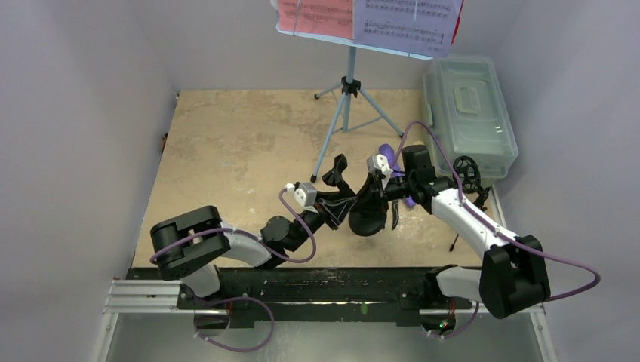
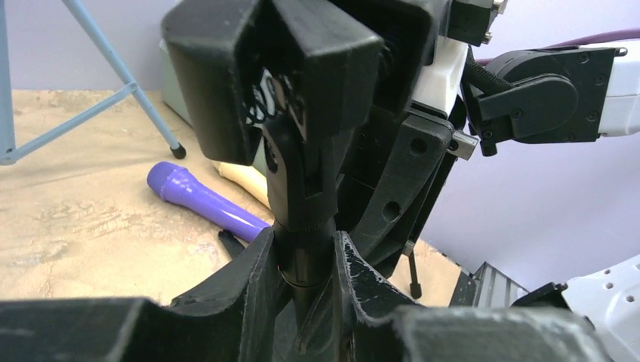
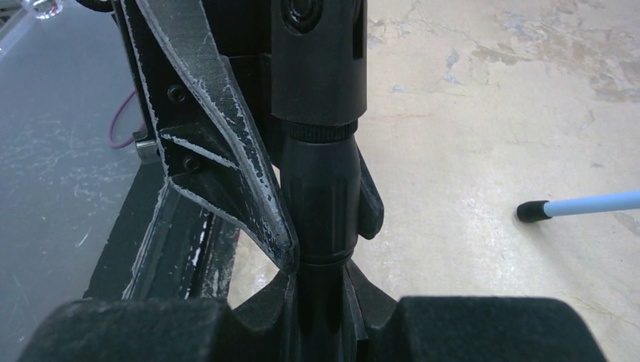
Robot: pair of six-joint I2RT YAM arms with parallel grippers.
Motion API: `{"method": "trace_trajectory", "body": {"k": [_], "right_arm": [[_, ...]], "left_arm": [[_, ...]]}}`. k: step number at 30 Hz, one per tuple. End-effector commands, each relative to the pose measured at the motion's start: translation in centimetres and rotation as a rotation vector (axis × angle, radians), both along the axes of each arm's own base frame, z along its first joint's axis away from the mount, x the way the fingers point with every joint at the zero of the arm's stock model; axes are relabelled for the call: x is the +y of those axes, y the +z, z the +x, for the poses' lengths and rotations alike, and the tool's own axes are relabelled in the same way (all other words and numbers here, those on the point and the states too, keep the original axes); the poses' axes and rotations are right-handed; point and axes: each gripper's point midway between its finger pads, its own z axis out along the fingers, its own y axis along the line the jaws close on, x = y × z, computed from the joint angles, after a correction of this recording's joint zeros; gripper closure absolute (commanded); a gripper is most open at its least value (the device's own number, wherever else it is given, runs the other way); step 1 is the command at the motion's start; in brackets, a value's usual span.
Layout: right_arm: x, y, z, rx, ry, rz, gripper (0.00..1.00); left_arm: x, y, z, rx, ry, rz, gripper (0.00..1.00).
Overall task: Pack up the instrument practice props
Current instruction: Place the microphone stand at the center of the board.
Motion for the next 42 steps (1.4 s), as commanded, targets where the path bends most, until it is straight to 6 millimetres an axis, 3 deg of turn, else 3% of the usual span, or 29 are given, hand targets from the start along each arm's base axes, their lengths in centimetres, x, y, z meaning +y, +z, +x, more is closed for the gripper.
{"method": "trace_trajectory", "body": {"k": [1, 2, 6, 12, 15, 20, 24, 27, 34, 42], "right_arm": [[0.4, 2.9, -0.4, -0.085, 0.053, 0.073, 1.00], [0.4, 2.9, -0.4, -0.084, 0.053, 0.073, 1.00], [0.4, 2.8, -0.3, -0.083, 0.052, 0.069, 0.96], [0.2, 2.7, -0.4, -0.090, 0.048, 0.056, 0.39], [0.1, 2.8, -0.3, -0.102, 0.040, 0.045, 0.22], [-0.4, 2.8, 0.3, -0.149, 0.008, -0.004, 0.12], [-1.1, 2.5, 1.2, -0.198, -0.026, -0.058, 0.09], [-1.7, 2.1, 1.5, -0.226, -0.034, -0.100, 0.09], [-2.7, 1.5, 2.0, -0.265, -0.043, -0.157, 0.08], [-2.8, 0.6, 1.8, -0.243, -0.025, -0.171, 0.08]], "left_arm": [[1.6, 6.8, 0.0, -0.144, 0.033, -0.238, 0.91], [1.6, 6.8, 0.0, -0.147, 0.030, -0.235, 1.00], [1.8, 7.2, -0.2, -0.168, 0.012, -0.236, 1.00], [3.9, 7.7, 0.0, -0.166, 0.053, -0.247, 1.00], [4.9, 7.5, 0.2, -0.149, 0.076, -0.227, 1.00], [6.9, 6.9, 0.9, -0.124, 0.149, -0.147, 1.00], [8.9, 5.9, 2.4, -0.107, 0.250, 0.013, 1.00], [12.0, 5.6, 4.8, -0.081, 0.378, 0.132, 1.00], [21.0, 7.1, 11.8, -0.079, 0.673, 0.288, 1.00], [30.6, 6.6, 22.8, -0.025, 0.914, 0.236, 1.00]]}}
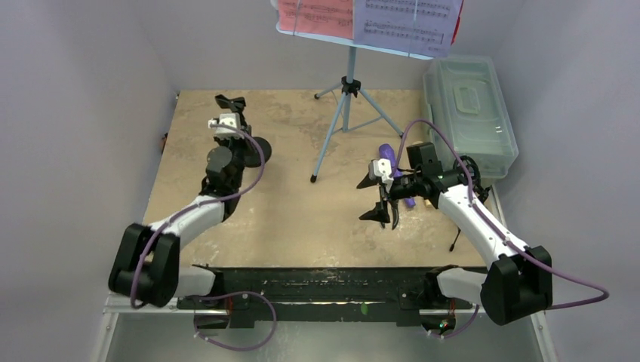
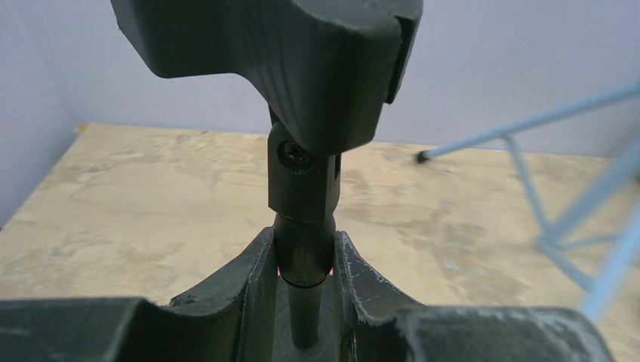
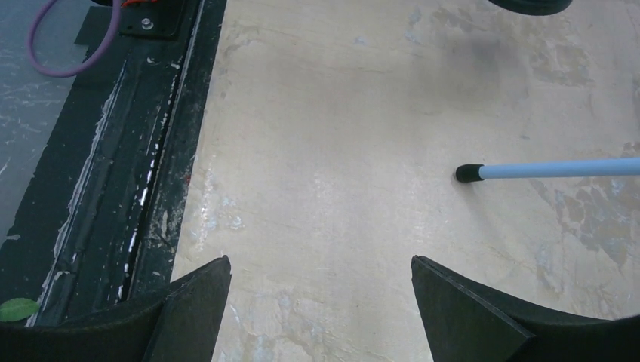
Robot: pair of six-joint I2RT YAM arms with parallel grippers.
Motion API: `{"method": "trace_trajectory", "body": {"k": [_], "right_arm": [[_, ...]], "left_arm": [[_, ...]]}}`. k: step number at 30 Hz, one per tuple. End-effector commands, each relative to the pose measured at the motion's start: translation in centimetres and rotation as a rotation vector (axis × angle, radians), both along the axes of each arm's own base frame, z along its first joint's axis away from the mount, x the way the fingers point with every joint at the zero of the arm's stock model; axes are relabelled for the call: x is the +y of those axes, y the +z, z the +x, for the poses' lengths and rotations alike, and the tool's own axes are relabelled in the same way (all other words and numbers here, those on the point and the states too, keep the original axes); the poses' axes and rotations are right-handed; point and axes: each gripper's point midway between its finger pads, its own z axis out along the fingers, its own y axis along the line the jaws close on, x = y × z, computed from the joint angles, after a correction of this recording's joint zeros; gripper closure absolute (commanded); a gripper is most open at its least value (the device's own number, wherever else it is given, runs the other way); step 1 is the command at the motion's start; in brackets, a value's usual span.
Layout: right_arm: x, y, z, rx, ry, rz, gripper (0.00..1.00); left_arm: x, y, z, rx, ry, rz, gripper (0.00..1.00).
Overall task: Pack up the instrument practice props
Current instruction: Place the microphone stand at the center of the board.
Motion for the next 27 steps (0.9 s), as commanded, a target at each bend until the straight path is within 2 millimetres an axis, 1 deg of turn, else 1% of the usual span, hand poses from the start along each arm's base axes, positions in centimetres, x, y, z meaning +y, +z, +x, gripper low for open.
{"method": "trace_trajectory", "body": {"k": [1, 3, 5, 6, 8, 10, 16, 19, 20, 21, 22, 23, 24, 26, 27], "right_arm": [[0.0, 0.7, 0.5, -0.032, 0.014, -0.005, 0.08], [0.0, 0.5, 0.4, -0.027, 0.020, -0.006, 0.08], [0.0, 0.2, 0.4, -0.022, 0.022, -0.011, 0.08], [0.0, 0.1, 0.4, -0.020, 0.024, -0.012, 0.08], [0.0, -0.2, 0.5, -0.017, 0.024, -0.016, 0.08], [-0.1, -0.4, 0.5, -0.015, 0.022, -0.023, 0.08], [-0.2, -1.2, 0.8, -0.004, 0.013, -0.042, 0.08], [-0.2, -1.5, 0.9, 0.004, 0.012, -0.048, 0.08], [-0.2, -1.6, 0.9, 0.008, 0.012, -0.049, 0.08], [-0.2, -1.7, 0.9, 0.010, 0.011, -0.051, 0.08], [-0.3, -1.8, 1.0, 0.011, 0.010, -0.053, 0.08], [-0.3, -1.9, 1.0, 0.013, 0.010, -0.055, 0.08], [-0.3, -2.0, 1.1, 0.015, 0.009, -0.057, 0.08], [-0.3, -2.1, 1.1, 0.016, 0.009, -0.059, 0.08], [-0.3, -2.1, 1.1, 0.015, 0.009, -0.058, 0.08]], "left_arm": [[4.1, 4.1, 5.8, -0.157, 0.083, -0.093, 1.00], [6.1, 4.4, 8.2, -0.193, 0.128, -0.129, 1.00], [7.4, 4.2, 10.8, -0.204, 0.179, -0.080, 1.00], [8.7, 4.0, 11.9, -0.208, 0.241, -0.075, 1.00], [10.6, 2.9, 13.8, -0.222, 0.314, -0.069, 1.00], [12.4, 1.7, 15.1, -0.228, 0.374, -0.073, 1.00], [15.1, -1.5, 19.2, -0.182, 0.432, -0.027, 1.00], [15.5, -2.7, 20.7, -0.156, 0.432, -0.018, 1.00], [15.4, -3.2, 21.1, -0.143, 0.425, -0.015, 0.93], [15.3, -3.6, 21.4, -0.130, 0.418, -0.011, 0.81], [15.2, -4.0, 21.6, -0.116, 0.416, -0.007, 0.60], [15.2, -4.3, 21.6, -0.096, 0.415, -0.008, 0.46], [15.2, -4.6, 21.5, -0.076, 0.414, -0.012, 0.35], [15.1, -5.0, 20.7, -0.042, 0.414, -0.032, 0.18], [15.0, -5.2, 20.3, -0.025, 0.410, -0.047, 0.12]]}}
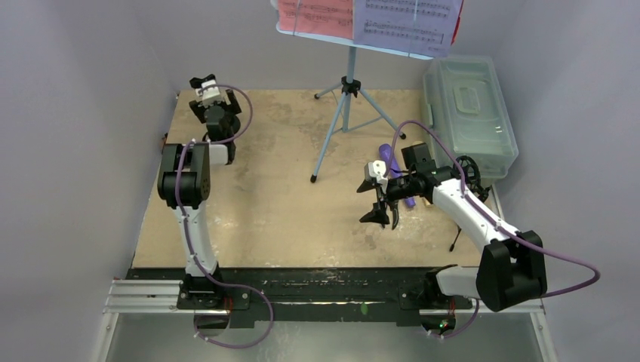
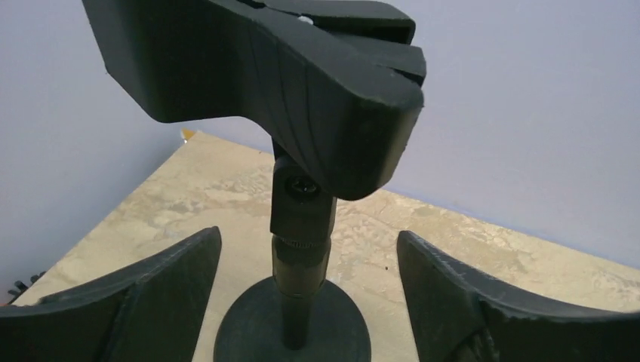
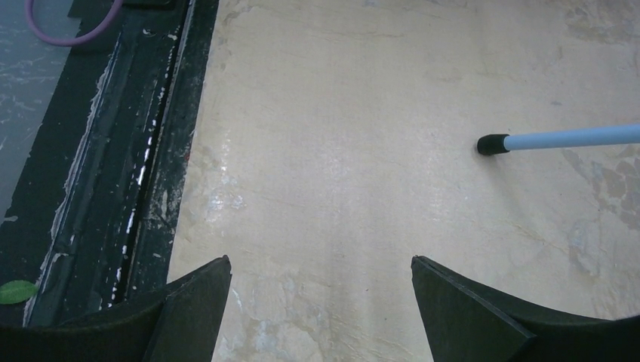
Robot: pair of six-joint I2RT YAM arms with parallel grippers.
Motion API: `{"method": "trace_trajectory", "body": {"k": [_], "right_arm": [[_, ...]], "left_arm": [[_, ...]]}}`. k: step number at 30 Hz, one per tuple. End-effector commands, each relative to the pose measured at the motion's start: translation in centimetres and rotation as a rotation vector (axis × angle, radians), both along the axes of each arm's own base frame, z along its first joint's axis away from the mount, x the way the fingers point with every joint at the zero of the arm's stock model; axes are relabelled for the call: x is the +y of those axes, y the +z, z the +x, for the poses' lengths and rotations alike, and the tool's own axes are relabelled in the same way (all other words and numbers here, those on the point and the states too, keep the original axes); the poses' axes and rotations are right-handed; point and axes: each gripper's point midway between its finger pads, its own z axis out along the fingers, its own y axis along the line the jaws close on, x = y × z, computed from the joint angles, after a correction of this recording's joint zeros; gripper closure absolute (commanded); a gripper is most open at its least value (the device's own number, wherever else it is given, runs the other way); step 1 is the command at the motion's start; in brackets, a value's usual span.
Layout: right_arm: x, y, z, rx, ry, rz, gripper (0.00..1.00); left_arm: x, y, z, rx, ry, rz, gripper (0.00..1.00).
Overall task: Pack up the instrument practice props
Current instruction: Place the microphone stand at the center of the board, then move the music stand to the center of the board.
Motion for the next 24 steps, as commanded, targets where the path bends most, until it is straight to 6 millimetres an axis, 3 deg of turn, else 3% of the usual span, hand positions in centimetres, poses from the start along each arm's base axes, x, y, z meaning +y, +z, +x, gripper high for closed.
{"method": "trace_trajectory", "body": {"k": [1, 7, 11, 13, 16, 22, 24], "right_arm": [[0.0, 0.7, 0.7, -0.038, 0.003, 0.002, 0.07], [0.0, 0.9, 0.5, -0.051, 0.006, 0.005, 0.07], [-0.4, 0.5, 0.4, -0.067, 0.009, -0.009, 0.07], [-0.7, 0.2, 0.2, -0.076, 0.019, -0.019, 0.07], [-1.1, 0.1, 0.2, -0.088, 0.018, -0.024, 0.07], [-2.3, -0.4, 0.6, -0.123, -0.010, -0.051, 0.06], [-2.7, -0.5, 0.7, -0.139, -0.027, -0.055, 0.06]], "left_arm": [[-0.3, 3.9, -1.1, -0.054, -0.012, -0.056, 0.08], [-0.8, 3.0, -5.8, 0.028, 0.002, -0.228, 0.04], [-1.8, 3.4, -9.8, 0.032, -0.032, -0.321, 0.03], [-2.3, 4.8, -11.7, 0.003, -0.058, -0.345, 0.02], [-3.8, 6.0, -13.7, -0.004, -0.137, -0.387, 0.02], [-7.9, 6.2, -16.6, 0.035, -0.340, -0.513, 0.00], [-8.1, 6.4, -17.6, 0.021, -0.380, -0.550, 0.00]]}}
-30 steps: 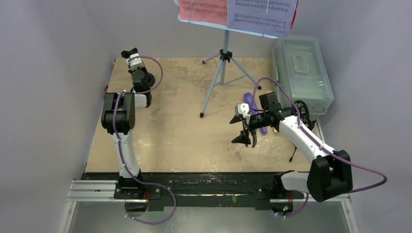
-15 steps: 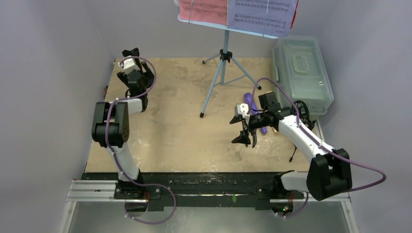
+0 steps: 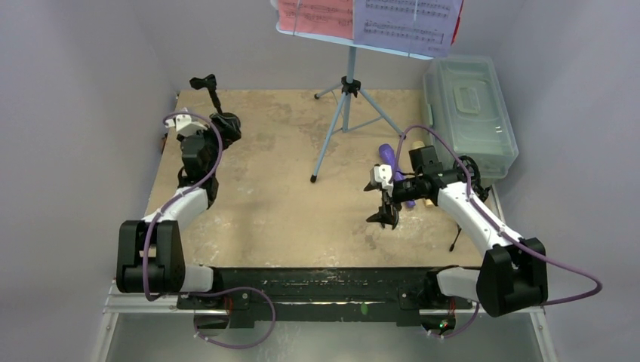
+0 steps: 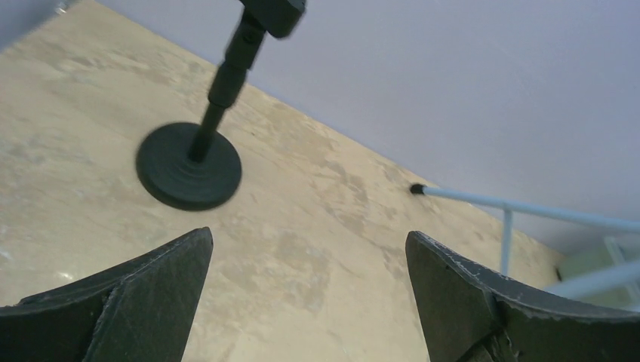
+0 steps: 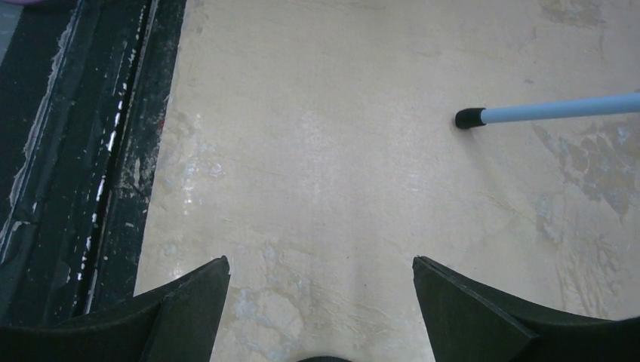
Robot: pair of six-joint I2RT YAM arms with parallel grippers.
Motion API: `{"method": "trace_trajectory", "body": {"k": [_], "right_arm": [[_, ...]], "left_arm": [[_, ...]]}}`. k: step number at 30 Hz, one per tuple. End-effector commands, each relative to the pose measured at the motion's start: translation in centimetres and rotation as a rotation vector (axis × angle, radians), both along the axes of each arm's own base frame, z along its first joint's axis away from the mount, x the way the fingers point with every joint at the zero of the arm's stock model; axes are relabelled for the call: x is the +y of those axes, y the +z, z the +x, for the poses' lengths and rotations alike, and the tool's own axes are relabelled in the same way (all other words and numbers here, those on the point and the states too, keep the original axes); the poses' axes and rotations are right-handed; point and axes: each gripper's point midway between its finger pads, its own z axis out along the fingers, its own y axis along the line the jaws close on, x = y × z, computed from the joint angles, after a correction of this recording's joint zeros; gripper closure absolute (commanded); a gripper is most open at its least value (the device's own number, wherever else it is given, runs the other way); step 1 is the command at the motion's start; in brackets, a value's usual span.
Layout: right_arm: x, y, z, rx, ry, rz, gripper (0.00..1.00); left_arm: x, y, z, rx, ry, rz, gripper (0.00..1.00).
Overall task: Pack up the instrument practice props
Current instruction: Move the music stand to the center of the board.
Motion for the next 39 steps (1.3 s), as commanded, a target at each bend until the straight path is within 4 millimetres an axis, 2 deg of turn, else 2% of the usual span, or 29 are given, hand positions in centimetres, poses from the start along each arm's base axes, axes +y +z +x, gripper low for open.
{"method": "trace_trajectory", "body": {"k": [1, 5, 11, 15, 22, 31, 39], "right_arm": [[-1.2, 0.1, 0.1, -0.073, -0.024, -0.020, 0.05], [-2.0, 0.3, 0.5, -0.076, -0.053, -0.013, 0.05], [-2.6, -0.4, 0.6, -0.076, -0.062, -0.038, 0.05], [-3.1, -0.5, 0.8, -0.071, -0.078, -0.045, 0.05], [-3.1, -0.6, 0.7, -0.051, -0.078, -0.033, 0.05], [-3.0, -0.8, 0.6, -0.038, -0.071, -0.030, 0.04], [-3.0, -0.8, 0.7, -0.032, -0.072, -0.028, 0.04]], "left_arm": [[-3.1, 0.0, -2.3, -0.013, -0.182, -0.139, 0.00], [-5.6, -0.2, -4.1, -0.031, -0.320, -0.205, 0.00], [-10.1, -2.3, -6.3, 0.040, -0.590, -0.279, 0.02], [-12.3, -3.0, -7.8, 0.058, -0.730, -0.359, 0.06], [-13.7, -2.8, -8.8, 0.050, -0.800, -0.377, 0.05], [-16.8, -4.2, -10.1, 0.152, -0.831, -0.145, 0.03], [-17.5, -2.8, -10.9, 0.093, -0.837, -0.077, 0.03]]}}
